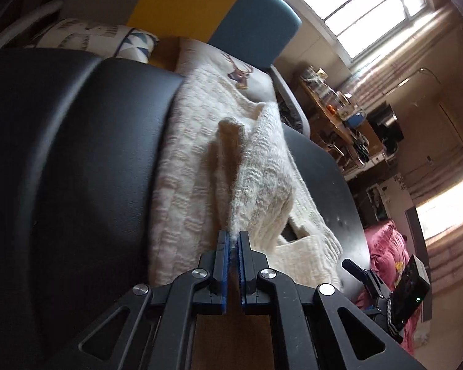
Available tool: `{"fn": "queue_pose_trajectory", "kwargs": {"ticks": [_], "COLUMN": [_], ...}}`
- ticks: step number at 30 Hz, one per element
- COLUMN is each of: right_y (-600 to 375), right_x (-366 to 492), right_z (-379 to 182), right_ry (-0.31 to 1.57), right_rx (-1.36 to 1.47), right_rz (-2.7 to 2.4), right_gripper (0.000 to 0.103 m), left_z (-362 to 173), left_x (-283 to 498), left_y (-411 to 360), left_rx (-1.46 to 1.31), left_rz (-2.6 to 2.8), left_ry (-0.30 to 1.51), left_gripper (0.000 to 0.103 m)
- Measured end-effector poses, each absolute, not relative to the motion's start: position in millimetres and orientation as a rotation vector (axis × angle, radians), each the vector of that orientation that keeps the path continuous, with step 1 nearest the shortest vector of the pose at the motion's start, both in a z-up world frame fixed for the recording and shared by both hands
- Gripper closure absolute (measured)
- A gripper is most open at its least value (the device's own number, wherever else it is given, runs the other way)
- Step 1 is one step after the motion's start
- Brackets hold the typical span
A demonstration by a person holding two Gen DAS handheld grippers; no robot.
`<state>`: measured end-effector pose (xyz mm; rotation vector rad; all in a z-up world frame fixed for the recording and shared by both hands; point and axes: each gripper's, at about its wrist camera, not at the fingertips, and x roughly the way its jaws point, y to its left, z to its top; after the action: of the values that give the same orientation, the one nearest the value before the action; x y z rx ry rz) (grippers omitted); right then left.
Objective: Fold clothes
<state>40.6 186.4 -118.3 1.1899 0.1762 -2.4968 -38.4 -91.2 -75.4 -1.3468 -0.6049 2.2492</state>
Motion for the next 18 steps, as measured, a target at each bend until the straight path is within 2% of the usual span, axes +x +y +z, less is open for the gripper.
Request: {"fn": "queue_pose_trajectory", "kwargs": {"ticks": [4, 5, 6, 7, 8, 9, 10, 11, 14, 18], "right_y": [141, 133, 128, 125, 125, 125, 126, 126, 127, 132], "right_x": [25, 21, 21, 22, 23, 23, 23, 24, 29, 38], "right_z": [-148, -160, -164, -165, -166, -165, -165, -166, -166, -167], "right_ry": [0.227, 0.241, 0.264, 0.277, 0.274, 0.265, 0.256, 0.248, 0.227, 0.194], "right_rx": [1.329, 1.403, 1.4, 1.397, 1.404, 1.409, 1.414, 1.408, 1.375, 1.339], "right_rz": [-2.292, -2.259, -2.271, -2.284, -2.288, -2.291, -2.294, -2.303, -2.335, -2.366], "right_gripper": [0.008, 0.006, 0.0, 0.0, 0.0, 0.0, 0.0, 0.0, 0.0, 0.0], "left_z": [-83, -85, -87, -90, -93, -96, -97, -97, -90, -83], "left_x": [-24, -21, -18, -15, -13, -11, -9, -6, -2, -10], "left_y": [-126, -130, -133, -135, -137, -140, -143, -145, -144, -118], "left_rx": [-1.371, -1.379, -1.394, -1.41, -1.426, -1.434, -1.425, -1.408, -1.338, -1.341], "left_rz": [2.286, 2.291, 2.293, 2.289, 2.276, 2.267, 2.268, 2.271, 2.284, 2.279], "left_ry": [-0.661, -0.659, -0.655, -0.658, -0.672, -0.693, -0.727, -0.761, -0.814, -0.704], "left_gripper": [0.097, 0.097, 0.095, 0.087, 0.073, 0.063, 0.041, 0.025, 0.023, 0.018]}}
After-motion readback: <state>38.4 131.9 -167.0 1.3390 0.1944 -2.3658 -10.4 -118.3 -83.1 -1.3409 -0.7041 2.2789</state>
